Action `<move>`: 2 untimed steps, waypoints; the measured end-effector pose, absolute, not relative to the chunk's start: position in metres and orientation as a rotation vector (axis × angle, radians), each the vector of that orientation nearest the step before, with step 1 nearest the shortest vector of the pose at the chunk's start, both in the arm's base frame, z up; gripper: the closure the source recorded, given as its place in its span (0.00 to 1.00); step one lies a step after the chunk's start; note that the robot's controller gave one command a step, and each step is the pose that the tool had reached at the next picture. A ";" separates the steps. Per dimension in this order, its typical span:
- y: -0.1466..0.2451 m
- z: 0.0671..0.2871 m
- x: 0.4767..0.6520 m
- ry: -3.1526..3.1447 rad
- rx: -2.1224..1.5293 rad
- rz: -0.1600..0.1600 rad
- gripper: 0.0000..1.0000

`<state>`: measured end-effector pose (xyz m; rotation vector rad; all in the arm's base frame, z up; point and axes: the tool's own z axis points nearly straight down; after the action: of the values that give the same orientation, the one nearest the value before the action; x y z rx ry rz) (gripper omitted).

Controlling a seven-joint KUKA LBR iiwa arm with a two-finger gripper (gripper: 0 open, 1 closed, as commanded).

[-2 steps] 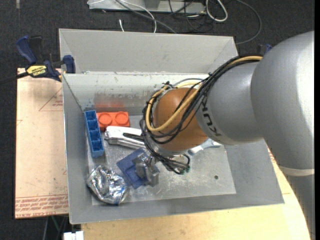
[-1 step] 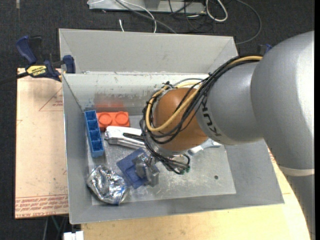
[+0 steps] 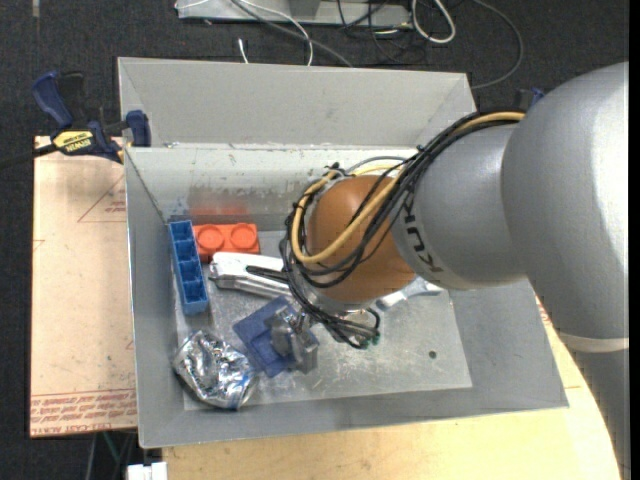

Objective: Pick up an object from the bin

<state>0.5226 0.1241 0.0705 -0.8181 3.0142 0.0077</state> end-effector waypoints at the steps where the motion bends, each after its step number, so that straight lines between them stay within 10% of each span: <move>1: 0.124 0.070 0.523 3.014 -0.818 0.008 1.00; 2: 0.124 0.070 0.523 3.014 -0.818 0.008 1.00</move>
Offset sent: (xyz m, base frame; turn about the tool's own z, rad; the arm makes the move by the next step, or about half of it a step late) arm 0.0000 0.0000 0.0000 0.0000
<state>0.5226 0.1240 0.0705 -0.8177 3.0144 0.0079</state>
